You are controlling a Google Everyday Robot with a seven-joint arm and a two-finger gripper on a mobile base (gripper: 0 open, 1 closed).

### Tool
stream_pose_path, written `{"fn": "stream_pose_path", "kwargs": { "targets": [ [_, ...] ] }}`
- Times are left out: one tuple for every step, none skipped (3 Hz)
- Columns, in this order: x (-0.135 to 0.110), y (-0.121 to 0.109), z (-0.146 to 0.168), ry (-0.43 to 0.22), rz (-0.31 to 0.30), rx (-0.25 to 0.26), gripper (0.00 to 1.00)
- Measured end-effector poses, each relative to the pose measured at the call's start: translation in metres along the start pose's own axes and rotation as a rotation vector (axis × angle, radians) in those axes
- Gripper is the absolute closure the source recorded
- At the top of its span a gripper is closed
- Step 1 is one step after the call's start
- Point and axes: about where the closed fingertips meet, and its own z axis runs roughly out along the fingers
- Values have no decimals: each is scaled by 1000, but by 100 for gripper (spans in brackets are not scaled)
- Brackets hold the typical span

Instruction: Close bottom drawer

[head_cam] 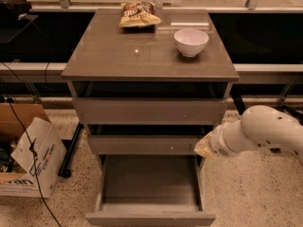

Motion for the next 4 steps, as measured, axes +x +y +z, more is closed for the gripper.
{"fn": "stream_pose_path", "kwargs": {
  "targets": [
    [26,8,30,27,16,-30,100],
    [53,21,60,16,51,-79,100],
    [81,37,90,6,110,-137,100],
    [106,55,121,2,158,-171,100]
  ]
}}
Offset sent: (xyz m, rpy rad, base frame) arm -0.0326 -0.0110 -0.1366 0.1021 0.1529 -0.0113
